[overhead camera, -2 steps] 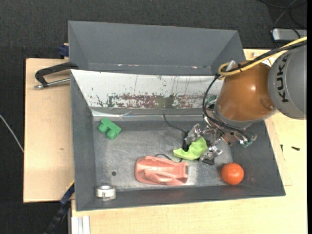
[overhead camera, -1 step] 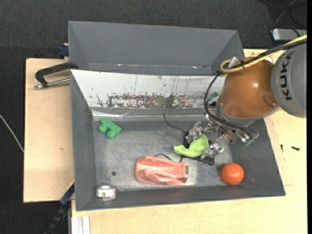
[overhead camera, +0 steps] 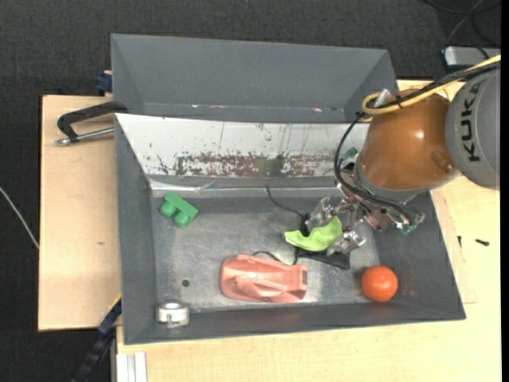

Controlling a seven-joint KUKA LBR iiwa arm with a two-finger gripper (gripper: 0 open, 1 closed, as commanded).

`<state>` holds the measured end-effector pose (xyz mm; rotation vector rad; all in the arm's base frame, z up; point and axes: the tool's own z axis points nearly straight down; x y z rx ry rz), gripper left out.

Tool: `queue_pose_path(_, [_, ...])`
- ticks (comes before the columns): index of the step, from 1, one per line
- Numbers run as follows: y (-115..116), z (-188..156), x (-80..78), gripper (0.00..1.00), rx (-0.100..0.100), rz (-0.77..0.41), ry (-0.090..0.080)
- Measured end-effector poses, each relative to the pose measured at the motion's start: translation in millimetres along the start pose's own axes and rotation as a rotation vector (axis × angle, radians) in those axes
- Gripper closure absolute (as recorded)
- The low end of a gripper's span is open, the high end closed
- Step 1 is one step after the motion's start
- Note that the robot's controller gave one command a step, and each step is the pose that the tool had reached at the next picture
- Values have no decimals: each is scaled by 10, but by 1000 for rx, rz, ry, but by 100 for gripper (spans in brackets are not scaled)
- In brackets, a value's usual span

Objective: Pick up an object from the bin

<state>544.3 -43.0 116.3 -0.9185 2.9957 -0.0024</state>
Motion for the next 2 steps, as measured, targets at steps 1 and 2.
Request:
queue_pose_path(1, [1, -48, -1, 100, 0, 0, 0])
queue_pose_path(2, [11, -134, 8, 100, -5, 1, 6])
